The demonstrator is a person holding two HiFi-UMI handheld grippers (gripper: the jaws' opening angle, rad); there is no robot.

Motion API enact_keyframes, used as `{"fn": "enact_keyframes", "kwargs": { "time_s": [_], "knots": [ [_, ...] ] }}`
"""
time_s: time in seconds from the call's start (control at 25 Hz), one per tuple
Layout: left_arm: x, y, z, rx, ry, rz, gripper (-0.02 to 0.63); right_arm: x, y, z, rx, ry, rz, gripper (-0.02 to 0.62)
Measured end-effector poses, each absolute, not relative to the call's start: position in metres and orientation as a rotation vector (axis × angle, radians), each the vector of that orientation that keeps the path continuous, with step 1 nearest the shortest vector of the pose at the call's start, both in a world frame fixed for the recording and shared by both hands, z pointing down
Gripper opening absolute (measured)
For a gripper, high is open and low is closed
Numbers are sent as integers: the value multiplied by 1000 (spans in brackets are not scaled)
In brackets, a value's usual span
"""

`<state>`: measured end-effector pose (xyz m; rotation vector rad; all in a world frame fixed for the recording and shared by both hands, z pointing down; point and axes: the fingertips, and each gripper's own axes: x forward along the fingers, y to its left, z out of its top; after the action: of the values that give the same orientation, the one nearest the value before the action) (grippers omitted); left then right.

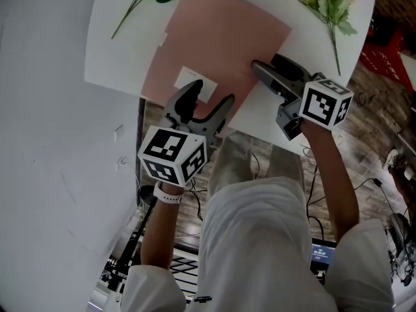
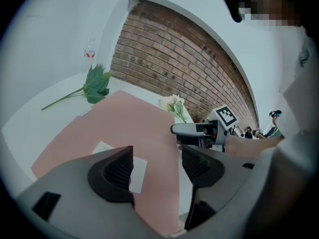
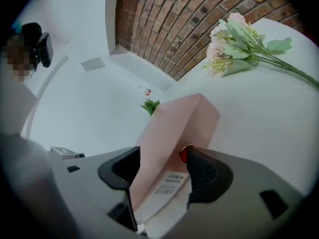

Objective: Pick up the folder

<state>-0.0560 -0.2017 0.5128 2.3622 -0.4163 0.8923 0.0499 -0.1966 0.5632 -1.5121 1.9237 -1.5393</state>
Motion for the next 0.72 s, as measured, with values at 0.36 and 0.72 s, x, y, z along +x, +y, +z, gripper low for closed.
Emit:
{"fn": "enact_keyframes", "kwargs": {
  "time_s": [0.36, 0.72],
  "knots": [
    [-59, -216, 514, 2377, -431, 911, 298, 60, -205, 570, -1532, 1788, -1555, 258],
    [-61, -231, 516, 2398, -467, 909, 298, 64, -202, 577, -1631, 1765, -1594, 190]
  ]
}}
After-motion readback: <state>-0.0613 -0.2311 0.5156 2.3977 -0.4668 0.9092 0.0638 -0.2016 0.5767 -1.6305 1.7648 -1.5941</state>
